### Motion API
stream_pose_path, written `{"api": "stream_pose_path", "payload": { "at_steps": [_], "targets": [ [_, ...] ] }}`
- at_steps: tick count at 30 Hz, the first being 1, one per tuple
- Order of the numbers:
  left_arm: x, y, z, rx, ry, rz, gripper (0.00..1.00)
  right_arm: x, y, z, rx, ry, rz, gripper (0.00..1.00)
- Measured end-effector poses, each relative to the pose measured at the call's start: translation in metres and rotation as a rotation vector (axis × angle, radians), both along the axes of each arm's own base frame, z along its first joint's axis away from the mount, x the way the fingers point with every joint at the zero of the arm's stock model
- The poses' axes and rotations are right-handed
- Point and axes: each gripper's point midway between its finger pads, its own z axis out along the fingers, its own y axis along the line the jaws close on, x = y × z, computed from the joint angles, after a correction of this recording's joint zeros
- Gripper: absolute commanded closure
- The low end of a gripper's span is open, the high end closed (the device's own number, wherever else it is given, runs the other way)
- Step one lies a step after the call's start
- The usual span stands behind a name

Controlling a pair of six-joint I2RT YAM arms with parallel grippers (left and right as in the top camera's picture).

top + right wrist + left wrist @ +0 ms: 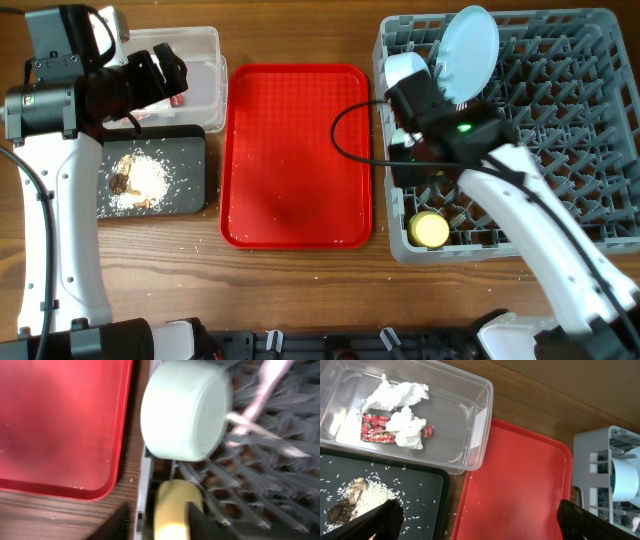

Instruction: Sort waste into correct bins and load items into the dishwasher rack

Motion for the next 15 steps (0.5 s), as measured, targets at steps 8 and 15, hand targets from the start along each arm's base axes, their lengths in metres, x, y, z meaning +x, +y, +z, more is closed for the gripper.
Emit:
{"api": "stream_pose_path", "payload": {
  "at_steps": [8, 15],
  "targets": [
    [0.0, 0.0, 0.0, -0.001, 0.0, 0.0, 0.0, -0.043, -0.044, 0.183, 0.109, -0.454, -0.023, 0.0],
    [0.0, 0.0, 0.0, -0.001, 0.0, 0.0, 0.0, -0.086, -0.099, 0.233, 0.075, -0.726, -0.116, 0.0]
  ]
}}
